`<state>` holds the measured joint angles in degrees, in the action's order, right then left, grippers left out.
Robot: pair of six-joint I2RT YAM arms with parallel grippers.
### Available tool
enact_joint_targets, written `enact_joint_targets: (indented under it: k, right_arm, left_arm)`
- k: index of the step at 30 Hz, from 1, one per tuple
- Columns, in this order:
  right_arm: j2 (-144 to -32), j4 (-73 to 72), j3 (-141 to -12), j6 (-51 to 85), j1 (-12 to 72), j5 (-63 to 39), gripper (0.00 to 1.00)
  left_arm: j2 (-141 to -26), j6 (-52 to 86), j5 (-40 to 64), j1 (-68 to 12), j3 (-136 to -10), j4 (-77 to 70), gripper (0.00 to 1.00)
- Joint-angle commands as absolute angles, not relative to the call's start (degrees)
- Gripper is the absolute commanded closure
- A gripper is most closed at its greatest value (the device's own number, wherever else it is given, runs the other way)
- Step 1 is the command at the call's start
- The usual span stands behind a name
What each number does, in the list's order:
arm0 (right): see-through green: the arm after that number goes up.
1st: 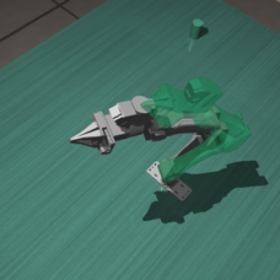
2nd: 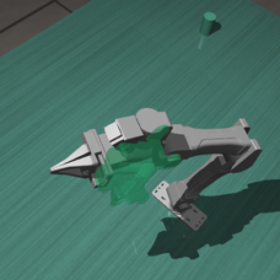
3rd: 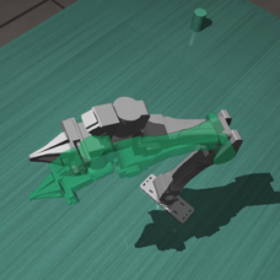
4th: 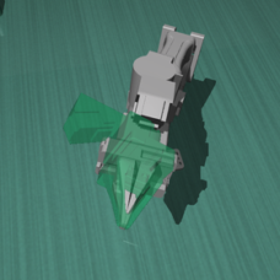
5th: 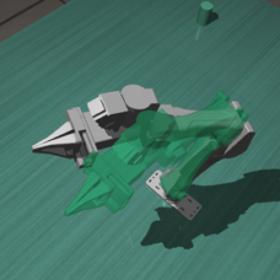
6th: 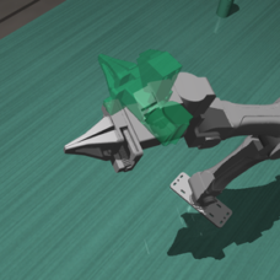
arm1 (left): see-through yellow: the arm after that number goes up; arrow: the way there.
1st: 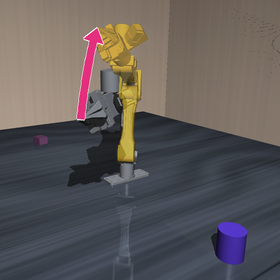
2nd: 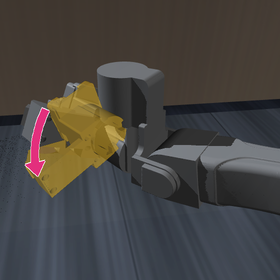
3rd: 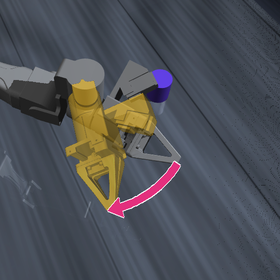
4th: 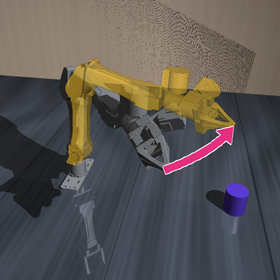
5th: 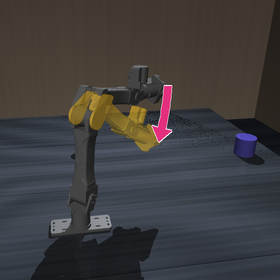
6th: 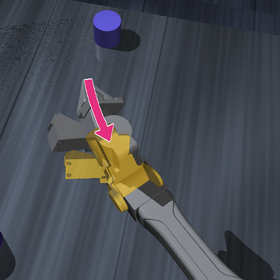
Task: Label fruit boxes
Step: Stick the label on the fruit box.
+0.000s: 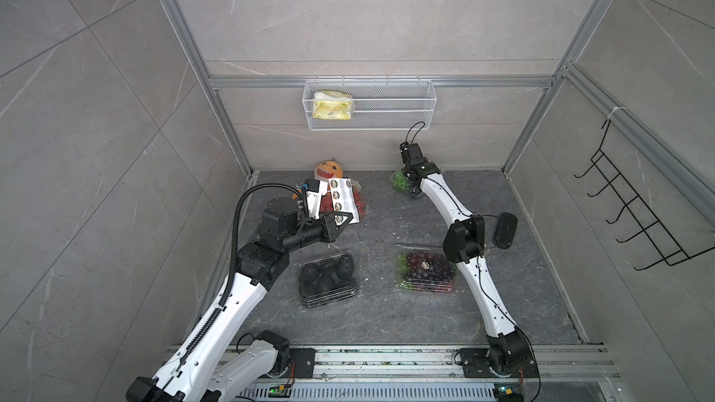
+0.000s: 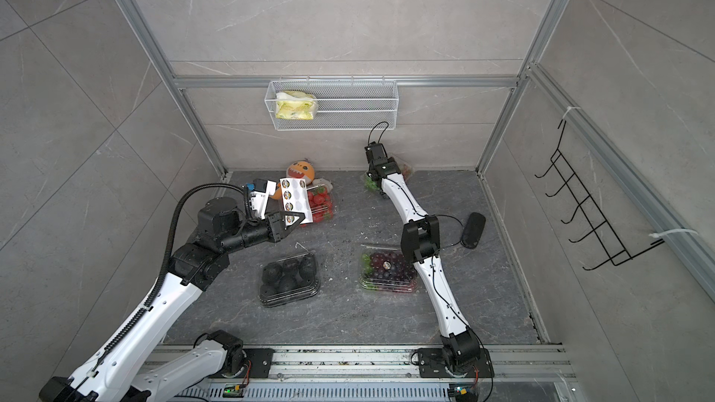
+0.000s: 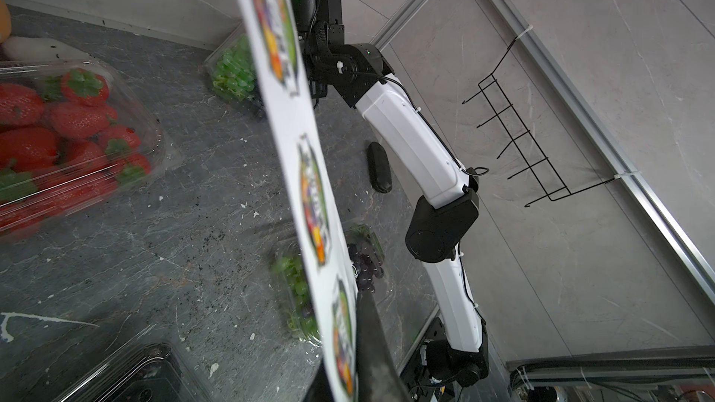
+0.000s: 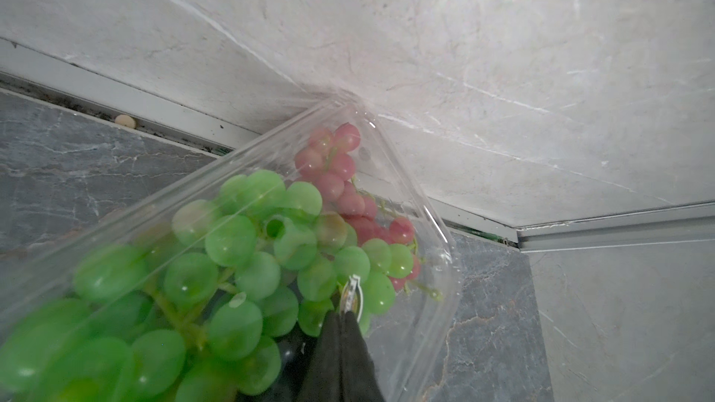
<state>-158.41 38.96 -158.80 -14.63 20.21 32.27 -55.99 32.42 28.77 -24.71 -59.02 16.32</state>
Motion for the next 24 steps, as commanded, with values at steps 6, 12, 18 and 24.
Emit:
enact_joint_targets:
  k: [6, 12, 18, 24]
  right_arm:
    - [-159.83, 40.66, -158.13, -12.6, 20.04, 28.87, 1.0]
    - [-159.79, 40.96, -158.12, -12.32, 20.04, 27.69, 0.93]
    - [-159.75, 41.11, -158.12, -11.96, 20.04, 27.69, 0.64]
    - [-158.66, 41.81, -158.37, -10.95, 20.04, 27.45, 0.57]
  left_arm:
    - [-55.72, 30.99, 30.18, -24.17, -60.56, 15.13, 1.0]
    - [-55.94, 31.11, 30.33, -24.08, -60.55, 14.95, 1.0]
    - [-55.98, 31.11, 30.57, -24.01, -60.55, 14.93, 1.0]
    - [-55.67, 31.16, 30.58, -23.91, -60.47, 14.94, 1.0]
